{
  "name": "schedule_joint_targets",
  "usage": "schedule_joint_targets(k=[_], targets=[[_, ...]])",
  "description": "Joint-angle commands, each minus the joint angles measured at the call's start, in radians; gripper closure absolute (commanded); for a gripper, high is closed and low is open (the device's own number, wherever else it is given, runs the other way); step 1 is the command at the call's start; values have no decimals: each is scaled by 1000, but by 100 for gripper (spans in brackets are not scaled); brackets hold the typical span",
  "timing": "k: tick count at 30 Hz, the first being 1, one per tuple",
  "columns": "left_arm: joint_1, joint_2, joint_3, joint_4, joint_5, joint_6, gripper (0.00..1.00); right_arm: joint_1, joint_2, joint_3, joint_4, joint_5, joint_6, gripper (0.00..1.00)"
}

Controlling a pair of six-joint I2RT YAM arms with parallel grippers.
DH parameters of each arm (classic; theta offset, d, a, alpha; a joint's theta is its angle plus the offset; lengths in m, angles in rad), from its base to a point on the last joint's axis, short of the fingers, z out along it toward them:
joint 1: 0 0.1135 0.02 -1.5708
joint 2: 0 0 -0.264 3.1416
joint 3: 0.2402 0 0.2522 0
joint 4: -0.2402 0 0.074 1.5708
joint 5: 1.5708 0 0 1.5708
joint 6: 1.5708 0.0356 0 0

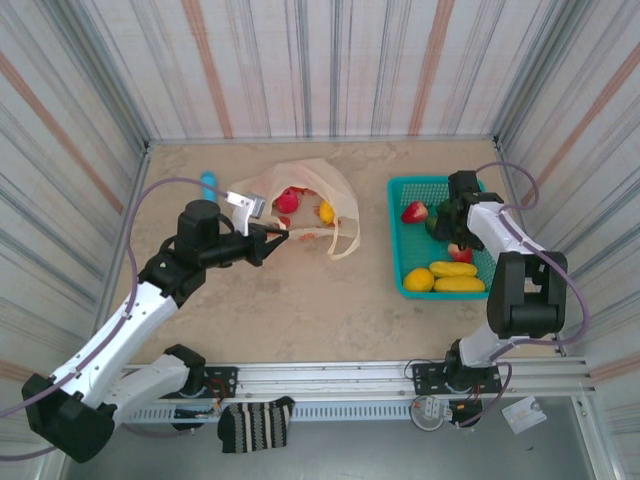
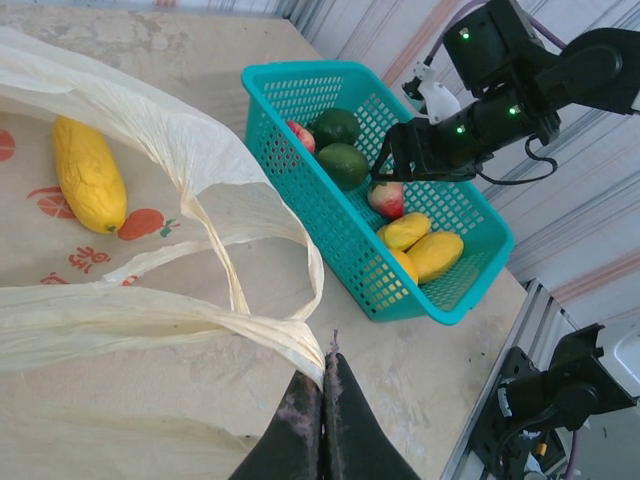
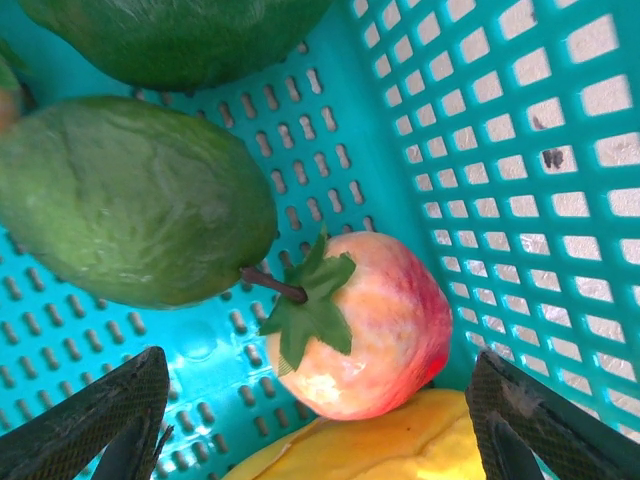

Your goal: Place the fake fruits into the plastic bag and tie a complex knot

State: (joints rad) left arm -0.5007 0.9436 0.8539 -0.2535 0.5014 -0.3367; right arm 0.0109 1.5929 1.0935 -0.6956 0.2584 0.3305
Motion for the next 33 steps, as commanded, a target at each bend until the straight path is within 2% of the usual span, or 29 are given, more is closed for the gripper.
schedule_joint_targets(k=[1, 11, 15, 20, 25, 33], targets=[[-19, -11, 7, -25, -17, 21, 100, 20, 55, -6, -15, 59, -60, 20], [-30, -21, 9, -32, -31, 29, 100, 32, 220, 63, -53, 119, -80, 21], [-29, -22, 10, -35, -32, 31, 100, 40, 243, 75, -60, 112, -76, 27], [-32, -19, 10, -34, -32, 30, 100, 66, 205, 58, -55, 99, -54, 41], [-32, -16, 10, -34, -31, 30, 100, 59, 119, 33, -45, 33, -19, 51], [-32, -12, 9, -34, -32, 30, 100, 19, -17, 42, -47, -92, 45, 56]])
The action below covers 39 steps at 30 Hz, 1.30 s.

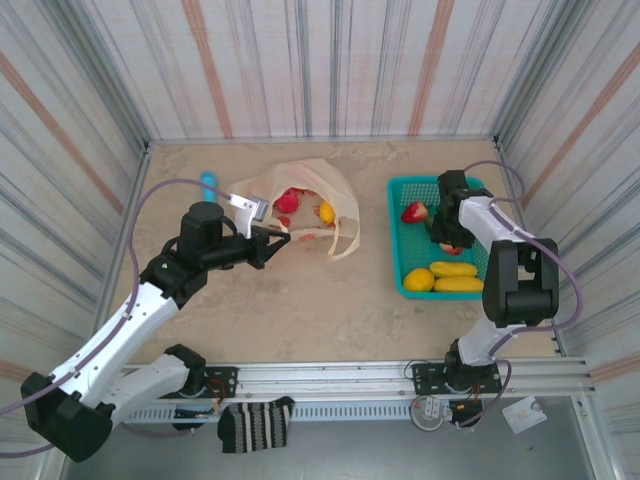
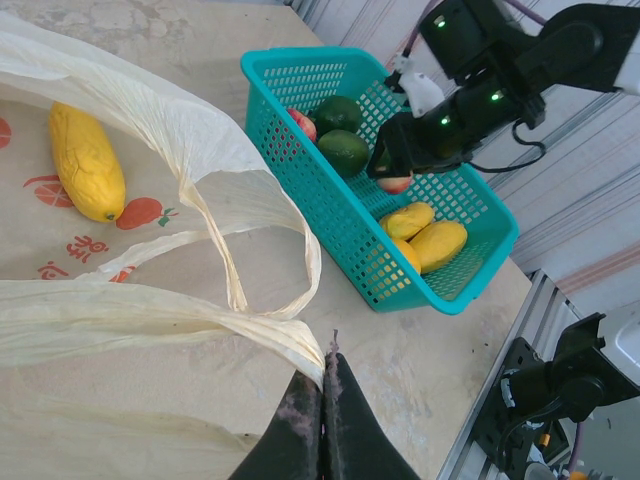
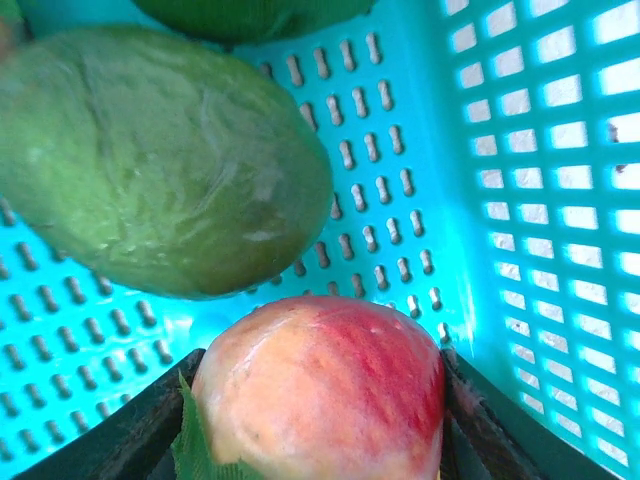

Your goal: Place the fake fruits into the plastic bag and tie a complex knot

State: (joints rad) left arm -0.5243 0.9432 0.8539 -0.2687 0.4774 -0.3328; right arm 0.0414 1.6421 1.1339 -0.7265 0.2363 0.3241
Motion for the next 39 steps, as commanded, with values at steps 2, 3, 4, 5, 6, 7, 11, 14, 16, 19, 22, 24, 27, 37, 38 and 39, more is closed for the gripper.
schedule_joint_targets(k=[2, 3, 4, 5, 6, 7, 11, 14, 16, 19, 22, 24, 27, 37, 38, 39], targets=[[-8, -10, 10, -18, -8, 27, 100, -10, -123, 7, -7, -126, 66, 56], [-7, -8, 10, -20, -9, 28, 100, -10, -156, 10, 6, -165, 75, 55], [-6, -6, 10, -20, -8, 28, 100, -9, -186, 11, 17, -211, 80, 55], [-5, -6, 10, -21, -7, 28, 100, -8, -206, 19, 21, -245, 85, 55], [-5, -4, 11, -21, -8, 28, 100, -5, -228, 30, 22, -294, 93, 55], [-5, -3, 10, -22, -8, 29, 100, 1, -254, 32, 36, -342, 100, 55], [-2, -1, 10, -21, -8, 28, 100, 40, -345, 29, 108, -459, 128, 56], [3, 0, 10, -21, -8, 28, 100, 95, -359, 60, 131, -553, 141, 57], [7, -1, 8, -21, -9, 26, 100, 165, -364, 70, 166, -569, 153, 57], [12, 0, 8, -20, -8, 26, 100, 290, -335, 87, 238, -583, 188, 57], [16, -1, 8, -18, -6, 26, 100, 394, -256, 114, 325, -611, 246, 57], [21, -3, 8, -18, -6, 26, 100, 459, -192, 133, 391, -614, 286, 58], [27, -3, 7, -20, -6, 25, 100, 542, -98, 175, 466, -606, 308, 58], [37, -13, 2, -16, -8, 23, 100, 639, 160, 300, 612, -507, 318, 60], [37, -12, 1, -15, -8, 23, 100, 646, 182, 315, 615, -477, 302, 59], [37, -14, 1, -14, -5, 23, 100, 654, 203, 337, 598, -436, 277, 59]])
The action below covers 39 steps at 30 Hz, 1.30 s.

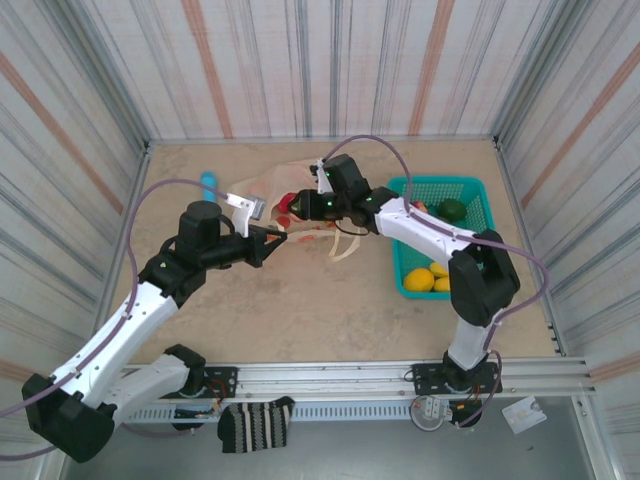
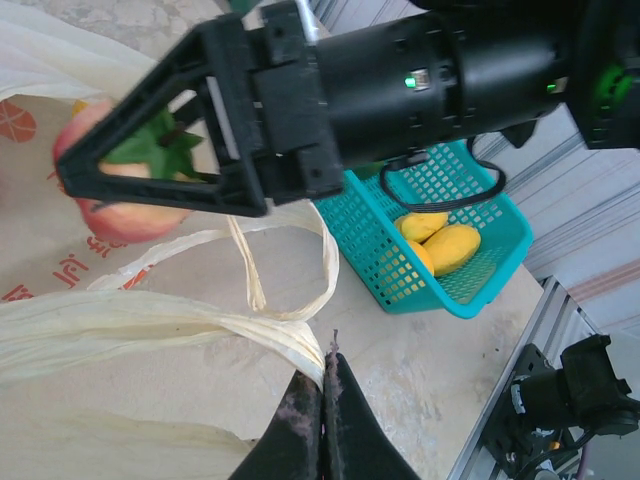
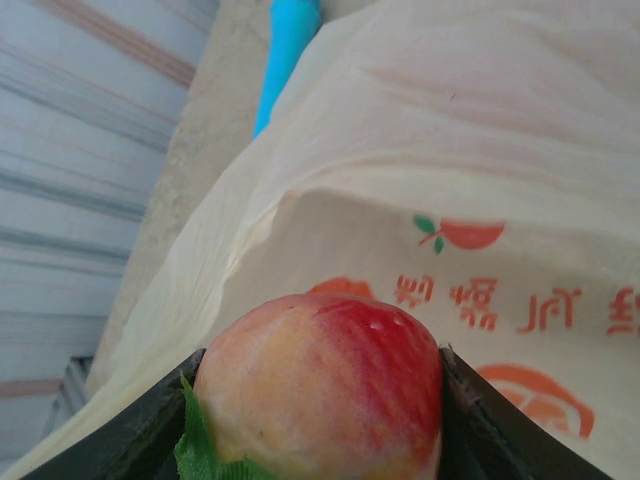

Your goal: Place the fake fruits into the plastic bag and tie a complex knot

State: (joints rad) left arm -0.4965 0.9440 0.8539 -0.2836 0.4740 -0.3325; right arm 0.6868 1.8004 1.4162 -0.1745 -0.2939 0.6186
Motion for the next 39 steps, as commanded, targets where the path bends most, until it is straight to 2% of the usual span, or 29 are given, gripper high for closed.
schedule_joint_targets(k=[1, 3, 12, 16, 19, 22, 31, 36, 39], targets=[[10, -15, 1, 3, -3, 23, 100, 20, 71, 85, 20, 153, -64, 59], [10, -14, 1, 2, -2, 23, 100, 42, 119, 129, -16, 276, -133, 57], [12, -22, 0, -8, -29, 23, 100, 49, 296, 268, -102, 525, -206, 49], [12, -18, -1, -9, -35, 21, 100, 52, 317, 288, -134, 550, -203, 26], [13, -16, -1, -9, -35, 21, 100, 58, 296, 273, -118, 538, -215, 22], [16, -15, -1, -7, -29, 19, 100, 58, 258, 244, -93, 497, -223, 23], [19, -13, 0, -5, -21, 19, 100, 49, 164, 179, -76, 370, -205, 43], [19, -17, -1, -2, -20, 23, 100, 40, 106, 147, -52, 198, -181, 46], [21, -20, -3, -2, -18, 23, 100, 42, 65, 122, -54, 156, -156, 50]])
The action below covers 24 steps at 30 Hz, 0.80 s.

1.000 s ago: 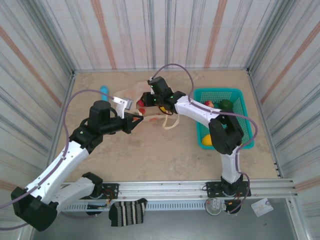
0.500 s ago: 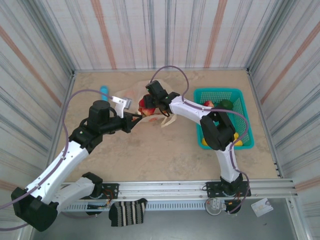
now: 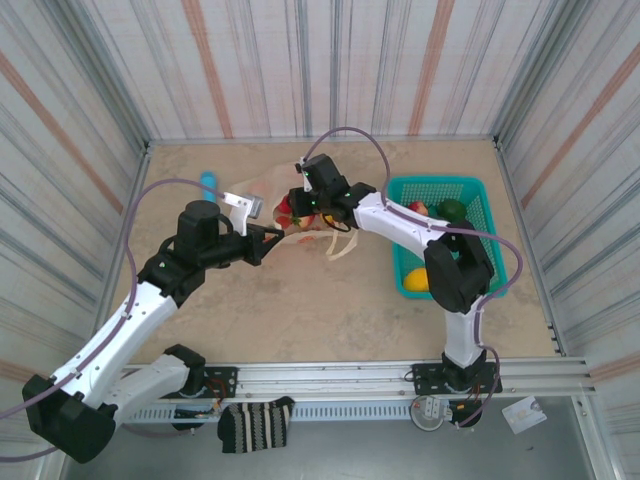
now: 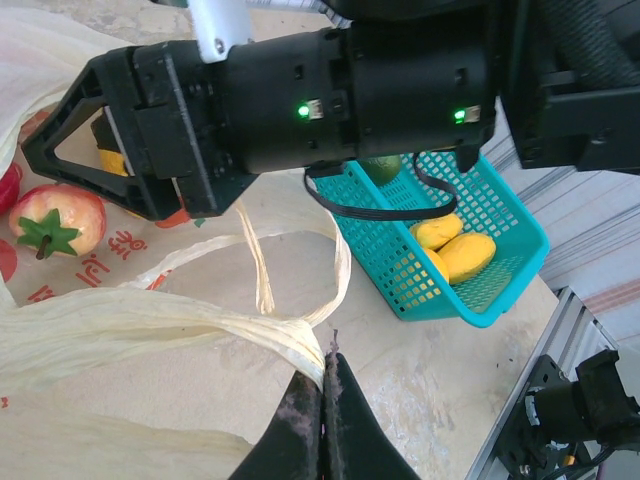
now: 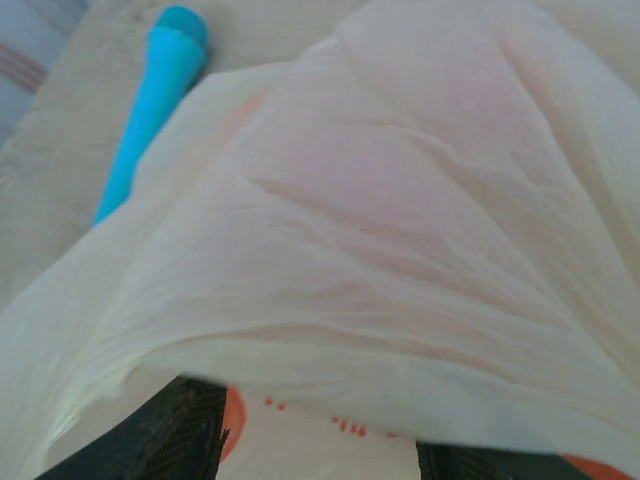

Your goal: Place the fake fruits into the plastic bag and tie a complex knot

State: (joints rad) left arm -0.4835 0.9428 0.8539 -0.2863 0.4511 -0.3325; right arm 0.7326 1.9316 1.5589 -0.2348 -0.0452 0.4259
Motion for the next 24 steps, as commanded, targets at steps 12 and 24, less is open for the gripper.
schedule_joint_targets(k=[12, 24], targets=[[11, -22, -3, 5, 11, 26, 100, -41, -273, -148, 14, -209, 106, 68], [11, -29, -4, 8, 20, 23, 100, -334, -605, -320, -130, -235, 169, 69]])
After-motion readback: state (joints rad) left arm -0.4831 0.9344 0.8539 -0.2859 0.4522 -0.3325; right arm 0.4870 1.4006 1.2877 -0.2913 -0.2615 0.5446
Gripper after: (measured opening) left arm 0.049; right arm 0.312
